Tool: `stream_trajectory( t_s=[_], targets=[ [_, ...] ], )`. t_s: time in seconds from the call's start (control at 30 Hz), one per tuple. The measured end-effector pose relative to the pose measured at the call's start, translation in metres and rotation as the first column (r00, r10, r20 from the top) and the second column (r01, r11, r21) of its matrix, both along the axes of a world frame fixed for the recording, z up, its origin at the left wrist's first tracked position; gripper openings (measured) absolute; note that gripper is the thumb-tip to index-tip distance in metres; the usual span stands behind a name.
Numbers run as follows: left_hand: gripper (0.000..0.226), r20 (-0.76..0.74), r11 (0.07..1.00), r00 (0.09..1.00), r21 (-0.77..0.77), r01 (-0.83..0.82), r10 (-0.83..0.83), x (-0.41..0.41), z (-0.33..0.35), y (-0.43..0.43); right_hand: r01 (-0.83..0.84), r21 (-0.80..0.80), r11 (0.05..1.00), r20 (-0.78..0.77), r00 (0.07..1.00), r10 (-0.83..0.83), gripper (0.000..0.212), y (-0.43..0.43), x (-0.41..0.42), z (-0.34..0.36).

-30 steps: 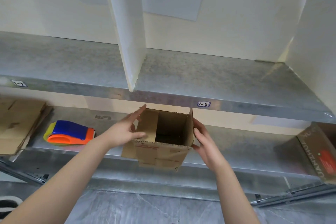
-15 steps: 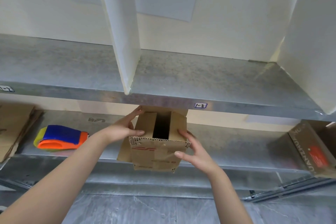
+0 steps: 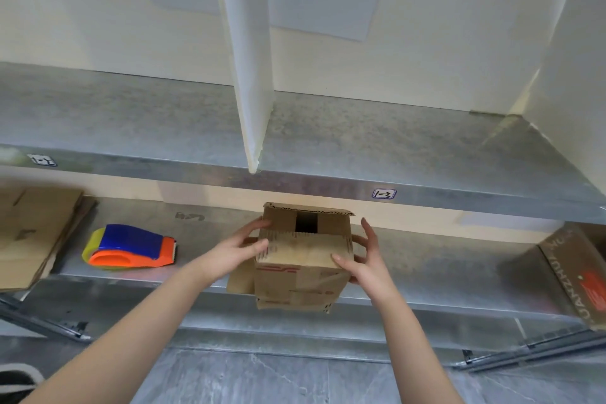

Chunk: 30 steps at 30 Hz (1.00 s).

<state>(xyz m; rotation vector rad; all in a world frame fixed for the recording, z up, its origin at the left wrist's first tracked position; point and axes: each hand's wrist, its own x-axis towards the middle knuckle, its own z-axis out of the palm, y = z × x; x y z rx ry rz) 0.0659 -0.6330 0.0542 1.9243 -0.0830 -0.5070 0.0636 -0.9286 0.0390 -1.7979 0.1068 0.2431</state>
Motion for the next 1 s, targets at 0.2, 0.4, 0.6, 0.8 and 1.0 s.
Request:
stream_trajectory(
  t_s=[0.2,0.4,0.6,0.8,1.0],
  targets=[
    [0.092,0.201,0.991,0.973,0.043,-0.126,0.115,0.013,-0.003,-0.004,-0.106,-0.058,0.993,-0.011,0.994,0.105,0.095,-0.002,0.014,0.013],
    [0.045,0.208,0.990,0.977,0.144,0.005,-0.036,0.014,-0.011,0.002,-0.126,-0.094,0.988,-0.015,0.992,0.125,0.050,0.003,0.014,0.003],
    [0.089,0.143,0.995,0.989,0.099,0.016,-0.030,0.000,-0.022,0.001,-0.135,-0.121,0.983,-0.004,0.991,0.135,0.055,0.002,0.015,-0.010],
    [0.076,0.169,0.974,0.983,0.227,0.026,-0.066,0.012,-0.016,-0.003,-0.095,-0.145,0.985,0.007,0.995,0.097,0.054,0.008,0.019,-0.007],
    [0.091,0.356,0.908,0.929,0.414,-0.062,-0.099,0.003,-0.013,0.000,-0.068,-0.107,0.992,0.049,0.996,0.074,0.053,0.019,0.014,-0.006]
  ],
)
